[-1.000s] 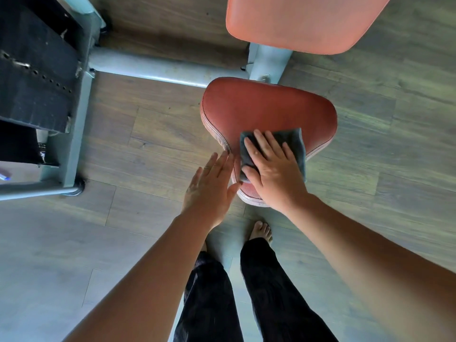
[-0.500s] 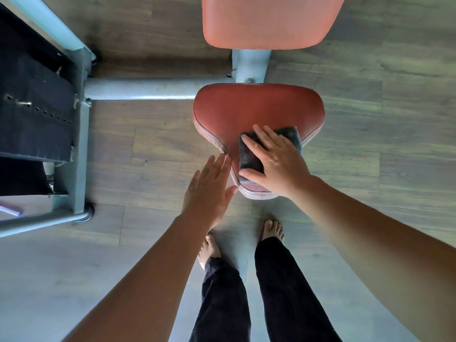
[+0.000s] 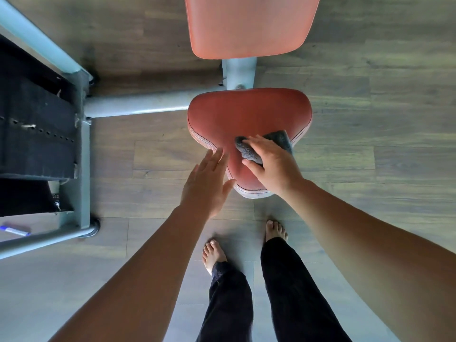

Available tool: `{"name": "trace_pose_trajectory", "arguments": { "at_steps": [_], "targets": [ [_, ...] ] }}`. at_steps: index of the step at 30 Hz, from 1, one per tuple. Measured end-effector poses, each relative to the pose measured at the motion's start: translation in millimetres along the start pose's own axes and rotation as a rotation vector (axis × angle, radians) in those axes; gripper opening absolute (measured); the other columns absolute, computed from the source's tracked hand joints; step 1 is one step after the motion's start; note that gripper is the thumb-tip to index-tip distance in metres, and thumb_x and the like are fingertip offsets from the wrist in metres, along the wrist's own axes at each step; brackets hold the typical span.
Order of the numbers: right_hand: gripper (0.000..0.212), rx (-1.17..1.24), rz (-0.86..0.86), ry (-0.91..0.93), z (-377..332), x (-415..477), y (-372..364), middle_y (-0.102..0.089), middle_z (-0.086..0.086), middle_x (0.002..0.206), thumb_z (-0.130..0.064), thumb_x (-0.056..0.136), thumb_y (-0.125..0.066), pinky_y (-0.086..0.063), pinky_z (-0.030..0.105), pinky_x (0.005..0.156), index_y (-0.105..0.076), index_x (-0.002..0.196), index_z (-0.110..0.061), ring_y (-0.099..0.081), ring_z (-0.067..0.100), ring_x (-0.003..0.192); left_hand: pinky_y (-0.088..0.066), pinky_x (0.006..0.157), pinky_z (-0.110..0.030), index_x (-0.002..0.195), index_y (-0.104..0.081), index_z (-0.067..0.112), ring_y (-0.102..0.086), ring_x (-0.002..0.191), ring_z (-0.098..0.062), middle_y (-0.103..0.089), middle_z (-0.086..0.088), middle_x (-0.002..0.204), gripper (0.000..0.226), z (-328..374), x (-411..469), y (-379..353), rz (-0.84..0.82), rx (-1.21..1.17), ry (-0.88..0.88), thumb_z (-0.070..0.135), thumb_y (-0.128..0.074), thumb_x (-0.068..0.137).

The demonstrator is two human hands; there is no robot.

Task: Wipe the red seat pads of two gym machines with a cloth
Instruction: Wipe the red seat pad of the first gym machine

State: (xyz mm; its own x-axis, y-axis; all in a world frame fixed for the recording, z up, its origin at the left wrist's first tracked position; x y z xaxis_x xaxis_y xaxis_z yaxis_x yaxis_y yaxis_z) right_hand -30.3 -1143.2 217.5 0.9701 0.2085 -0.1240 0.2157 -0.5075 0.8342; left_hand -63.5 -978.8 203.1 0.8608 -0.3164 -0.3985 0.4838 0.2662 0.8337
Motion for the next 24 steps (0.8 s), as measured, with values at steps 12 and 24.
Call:
{"name": "trace_pose_trajectory", "arguments": {
  "at_steps": [12,24],
  "targets": [
    [0.044,0.391,0.266,-0.483,48.3,-89.9,70.0,-0.07,-0.01,0.105,-0.042,0.093,-0.063,-0.044,0.019,0.069,-0.057,0.136,-0.033,-0.062,0.009,0.086,-0.024,0.126,-0.043,0.165,-0.018,0.018,-0.015,0.159,-0.023,-0.015,-0.002,0.173,0.072,74.4,-5.2,32.7,0.008,0.118,-0.194,0.047,-0.046,0.105],
    [0.034,0.713,0.443,-0.476,109.5,-118.7,19.6,-0.067,-0.013,0.092,-0.035,0.097,-0.058,-0.043,0.009,0.068,-0.059,0.132,-0.032,-0.062,0.007,0.085,-0.021,0.127,-0.045,0.162,-0.03,0.021,-0.016,0.159,-0.02,-0.023,0.001,0.171,0.068,77.3,47.4,0.9,0.128,0.1,-0.266,0.051,-0.047,0.104]
  ]
}}
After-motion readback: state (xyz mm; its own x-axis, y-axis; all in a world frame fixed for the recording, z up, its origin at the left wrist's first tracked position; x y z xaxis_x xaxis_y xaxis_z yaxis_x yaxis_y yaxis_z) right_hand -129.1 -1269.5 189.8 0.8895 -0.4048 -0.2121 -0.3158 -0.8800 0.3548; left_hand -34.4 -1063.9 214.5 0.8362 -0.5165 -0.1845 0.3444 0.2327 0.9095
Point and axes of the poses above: each hand's wrist, its own x-axis towards the middle knuckle, its own y-axis out of the back of the hand, z = x × y, the point moved 7 cm from there along x, towards the middle knuckle
